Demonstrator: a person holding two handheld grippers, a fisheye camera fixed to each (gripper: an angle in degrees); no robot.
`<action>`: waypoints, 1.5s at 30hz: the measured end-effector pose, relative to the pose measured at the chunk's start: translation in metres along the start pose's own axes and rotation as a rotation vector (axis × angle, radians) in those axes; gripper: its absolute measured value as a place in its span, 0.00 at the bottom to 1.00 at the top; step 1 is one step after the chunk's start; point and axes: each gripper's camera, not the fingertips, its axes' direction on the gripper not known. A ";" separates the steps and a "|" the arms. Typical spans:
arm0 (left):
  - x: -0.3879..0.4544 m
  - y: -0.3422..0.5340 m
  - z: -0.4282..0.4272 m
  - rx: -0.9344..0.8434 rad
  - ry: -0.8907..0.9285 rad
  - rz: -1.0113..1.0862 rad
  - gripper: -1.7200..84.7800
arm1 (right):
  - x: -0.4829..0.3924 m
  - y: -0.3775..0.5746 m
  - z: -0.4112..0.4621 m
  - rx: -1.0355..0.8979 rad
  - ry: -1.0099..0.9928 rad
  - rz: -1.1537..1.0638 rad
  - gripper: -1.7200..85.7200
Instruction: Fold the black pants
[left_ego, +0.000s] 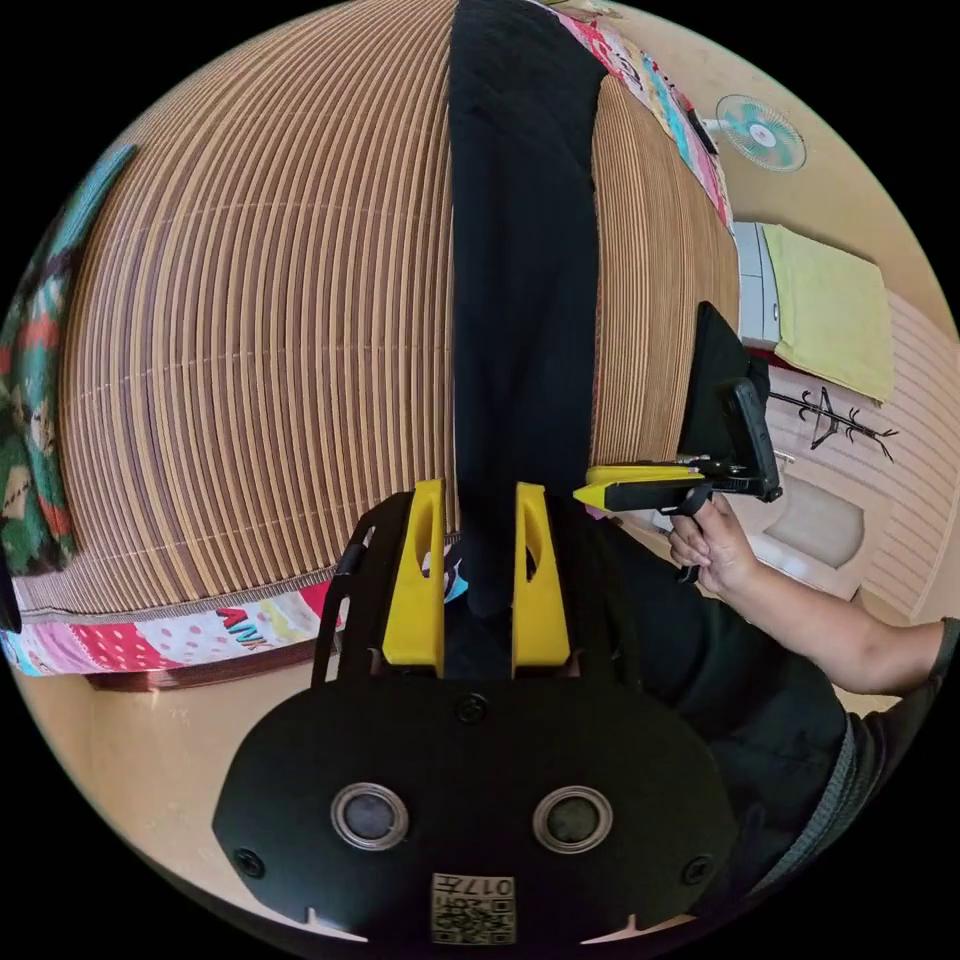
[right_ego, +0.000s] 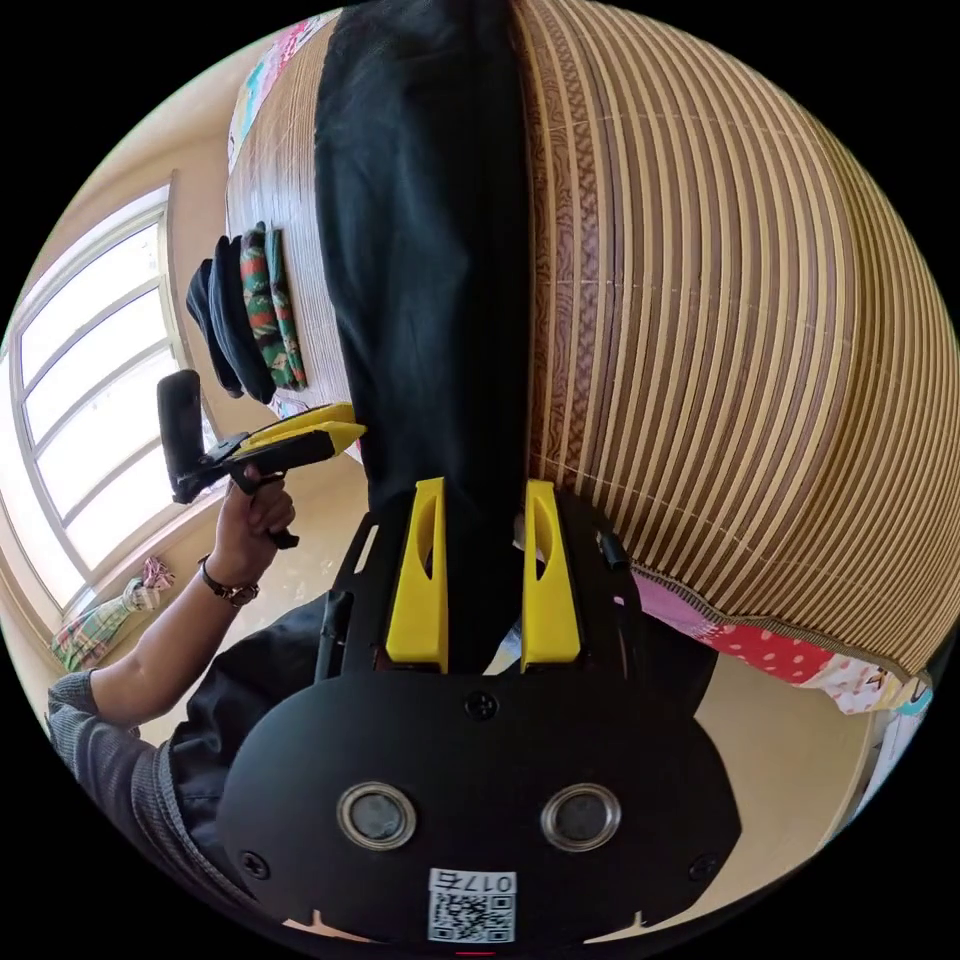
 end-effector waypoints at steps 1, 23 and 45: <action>-0.005 -0.001 -0.002 0.011 0.005 -0.020 0.14 | 0.005 0.000 0.001 -0.003 -0.008 0.014 0.15; 0.046 -0.048 -0.143 0.343 0.086 0.248 0.02 | 0.024 0.086 -0.093 -0.089 -0.684 -0.367 0.05; 0.030 -0.053 0.128 -0.452 0.420 -0.018 0.01 | 0.083 -0.036 -0.151 0.075 -0.921 -0.030 0.04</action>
